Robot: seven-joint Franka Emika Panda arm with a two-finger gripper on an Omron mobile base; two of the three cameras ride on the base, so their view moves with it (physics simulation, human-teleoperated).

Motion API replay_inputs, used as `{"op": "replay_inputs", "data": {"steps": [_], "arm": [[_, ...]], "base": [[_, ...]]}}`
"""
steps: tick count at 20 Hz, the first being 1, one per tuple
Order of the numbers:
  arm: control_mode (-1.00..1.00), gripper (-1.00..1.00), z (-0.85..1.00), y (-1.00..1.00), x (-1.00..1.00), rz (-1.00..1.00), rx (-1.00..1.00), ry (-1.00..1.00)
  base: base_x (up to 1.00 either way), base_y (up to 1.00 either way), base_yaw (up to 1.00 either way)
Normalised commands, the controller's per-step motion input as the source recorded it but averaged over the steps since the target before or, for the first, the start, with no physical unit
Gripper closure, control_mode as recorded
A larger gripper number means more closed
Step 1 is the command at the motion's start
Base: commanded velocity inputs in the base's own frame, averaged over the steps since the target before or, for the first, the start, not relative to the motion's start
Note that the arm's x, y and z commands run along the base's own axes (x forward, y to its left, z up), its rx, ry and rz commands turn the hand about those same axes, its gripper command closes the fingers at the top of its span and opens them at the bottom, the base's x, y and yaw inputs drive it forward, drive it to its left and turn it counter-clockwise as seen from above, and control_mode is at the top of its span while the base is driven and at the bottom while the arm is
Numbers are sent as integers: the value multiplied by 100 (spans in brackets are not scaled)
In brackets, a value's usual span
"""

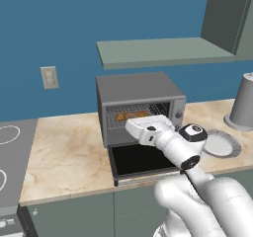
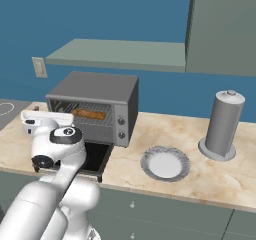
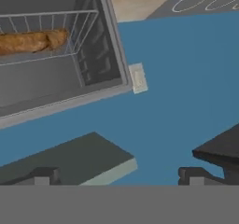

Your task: Pull the toaster oven rack outwards. Pick up the baguette from the plate and place it on the toaster oven rack. Close the toaster oven door fully and set the temperature to the lowest setting.

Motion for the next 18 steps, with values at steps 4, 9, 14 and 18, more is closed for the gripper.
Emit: {"op": "replay_inputs", "data": {"steps": [4,9,14,18], "arm": [[-100,-100,31,32,0,52,16,22],[-100,-100,43,5,-30,53,24,25],[-100,-100,55,-1,-57,43,32,15],[-100,-100,68,-3,-48,43,35,6]], "base": [[0,0,0],[0,0,0],[0,0,0],[0,0,0]]}}
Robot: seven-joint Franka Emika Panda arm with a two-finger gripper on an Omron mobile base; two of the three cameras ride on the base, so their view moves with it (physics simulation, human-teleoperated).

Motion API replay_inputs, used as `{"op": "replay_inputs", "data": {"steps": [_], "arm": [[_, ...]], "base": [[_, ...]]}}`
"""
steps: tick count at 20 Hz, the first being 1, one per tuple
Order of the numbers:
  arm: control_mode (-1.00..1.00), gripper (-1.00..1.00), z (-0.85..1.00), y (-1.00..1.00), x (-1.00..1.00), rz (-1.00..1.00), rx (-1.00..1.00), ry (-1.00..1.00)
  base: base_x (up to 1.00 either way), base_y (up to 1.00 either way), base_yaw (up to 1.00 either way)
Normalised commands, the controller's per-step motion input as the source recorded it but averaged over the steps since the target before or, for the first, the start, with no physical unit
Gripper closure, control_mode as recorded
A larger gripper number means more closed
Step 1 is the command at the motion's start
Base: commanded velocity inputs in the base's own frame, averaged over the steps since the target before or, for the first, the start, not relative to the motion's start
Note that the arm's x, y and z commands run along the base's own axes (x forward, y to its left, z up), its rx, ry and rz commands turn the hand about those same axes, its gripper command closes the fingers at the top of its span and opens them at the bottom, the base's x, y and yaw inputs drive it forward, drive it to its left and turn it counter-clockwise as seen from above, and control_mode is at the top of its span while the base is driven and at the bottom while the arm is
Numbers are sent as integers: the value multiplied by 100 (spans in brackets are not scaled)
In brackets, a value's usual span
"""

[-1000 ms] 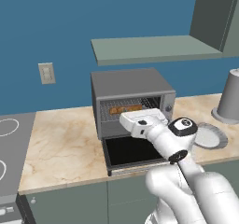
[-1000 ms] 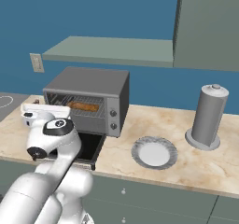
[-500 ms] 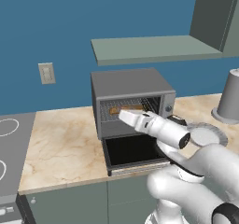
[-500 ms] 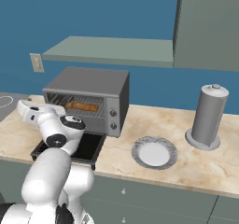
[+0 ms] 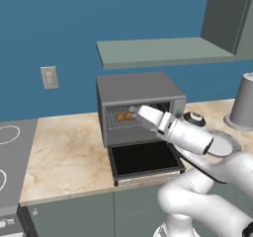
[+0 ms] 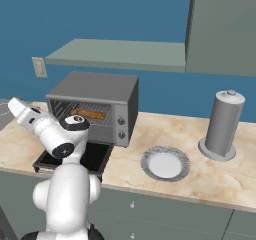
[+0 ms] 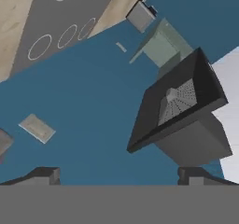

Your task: Pull the toaster oven rack outwards. Pick up the baguette from the plate and place it on the toaster oven rack. Close the toaster oven door fully and set the temperature to the lowest setting.

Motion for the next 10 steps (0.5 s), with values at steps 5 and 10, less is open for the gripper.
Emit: {"op": "replay_inputs", "data": {"steps": [5,10], "arm": [[-100,-100,59,-35,-46,21,29,23],[-100,-100,36,-64,-66,0,15,51]], "base": [[0,0,0],[0,0,0]]}}
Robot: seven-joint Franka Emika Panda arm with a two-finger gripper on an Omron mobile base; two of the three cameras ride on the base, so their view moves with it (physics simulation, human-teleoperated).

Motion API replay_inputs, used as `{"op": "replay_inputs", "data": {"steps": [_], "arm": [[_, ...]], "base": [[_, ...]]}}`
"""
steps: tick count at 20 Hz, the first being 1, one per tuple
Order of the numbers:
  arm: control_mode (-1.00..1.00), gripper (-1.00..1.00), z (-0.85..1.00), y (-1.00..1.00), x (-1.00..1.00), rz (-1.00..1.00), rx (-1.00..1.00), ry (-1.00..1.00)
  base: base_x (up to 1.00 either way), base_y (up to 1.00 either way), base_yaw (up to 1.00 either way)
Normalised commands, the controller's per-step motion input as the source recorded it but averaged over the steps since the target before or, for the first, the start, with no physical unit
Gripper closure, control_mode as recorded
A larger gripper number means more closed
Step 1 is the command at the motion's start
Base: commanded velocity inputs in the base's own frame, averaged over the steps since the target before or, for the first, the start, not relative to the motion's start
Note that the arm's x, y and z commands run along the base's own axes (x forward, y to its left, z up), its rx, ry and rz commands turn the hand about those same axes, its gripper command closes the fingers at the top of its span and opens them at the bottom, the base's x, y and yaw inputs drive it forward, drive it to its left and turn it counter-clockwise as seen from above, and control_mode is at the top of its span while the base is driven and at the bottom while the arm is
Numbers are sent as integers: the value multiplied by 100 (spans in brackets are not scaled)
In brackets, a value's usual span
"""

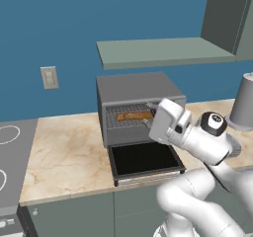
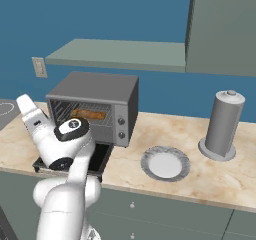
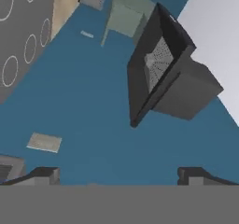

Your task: Pull the toaster oven rack outwards. Pick up the baguette from the plate and place it on the toaster oven rack. Close the toaster oven door fully and set the temperature to the lowest setting.

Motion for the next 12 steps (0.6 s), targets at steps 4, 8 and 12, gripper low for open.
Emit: {"op": "replay_inputs", "data": {"steps": [4,8,12], "arm": [[-100,-100,46,-40,-37,0,11,59],[-100,-100,58,-40,-22,0,8,49],[-100,-100,68,-48,-17,0,11,43]], "base": [[0,0,0],[0,0,0],[0,0,0]]}}
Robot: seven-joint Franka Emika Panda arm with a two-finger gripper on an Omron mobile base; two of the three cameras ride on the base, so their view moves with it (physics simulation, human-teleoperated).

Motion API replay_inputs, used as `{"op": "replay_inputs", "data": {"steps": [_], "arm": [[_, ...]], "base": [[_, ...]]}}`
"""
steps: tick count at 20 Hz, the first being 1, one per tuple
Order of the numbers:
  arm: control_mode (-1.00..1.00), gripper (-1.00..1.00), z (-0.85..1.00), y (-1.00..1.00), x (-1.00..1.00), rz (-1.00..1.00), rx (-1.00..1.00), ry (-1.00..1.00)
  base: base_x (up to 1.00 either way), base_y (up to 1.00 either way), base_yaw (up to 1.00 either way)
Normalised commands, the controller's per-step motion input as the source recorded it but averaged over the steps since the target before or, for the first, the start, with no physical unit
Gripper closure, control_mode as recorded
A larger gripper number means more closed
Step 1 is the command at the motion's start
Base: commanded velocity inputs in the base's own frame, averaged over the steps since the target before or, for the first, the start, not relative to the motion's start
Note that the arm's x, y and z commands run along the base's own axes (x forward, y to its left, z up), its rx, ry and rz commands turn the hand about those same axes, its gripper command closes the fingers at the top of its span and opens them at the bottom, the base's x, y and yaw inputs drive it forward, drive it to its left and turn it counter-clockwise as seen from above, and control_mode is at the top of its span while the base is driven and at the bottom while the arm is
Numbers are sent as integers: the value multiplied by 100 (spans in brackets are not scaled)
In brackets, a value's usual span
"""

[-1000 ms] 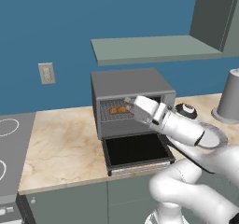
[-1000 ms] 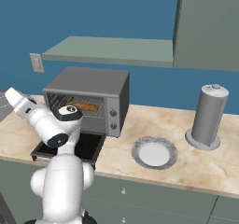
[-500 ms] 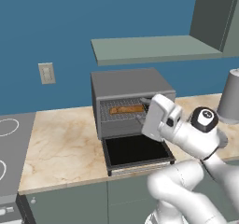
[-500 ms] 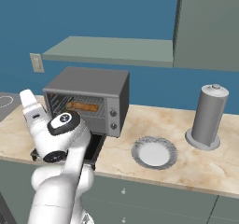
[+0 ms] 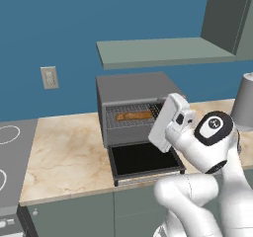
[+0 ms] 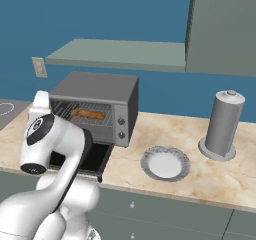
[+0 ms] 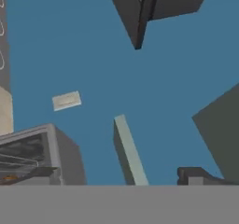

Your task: Pull the toaster oven rack outwards. Pick up the baguette from the plate and place it on the toaster oven rack. Close the toaster oven door fully and set the temperature to the lowest setting.

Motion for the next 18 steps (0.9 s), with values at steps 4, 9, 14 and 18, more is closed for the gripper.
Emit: {"op": "replay_inputs", "data": {"steps": [4,9,14,18], "arm": [[-100,-100,53,-41,-5,2,17,52],[-100,-100,12,-21,-1,4,14,13],[-100,-100,1,0,-16,26,19,2],[-100,-100,16,-1,-23,42,24,0]], "base": [[0,0,0],[0,0,0],[0,0,0],[0,0,0]]}}
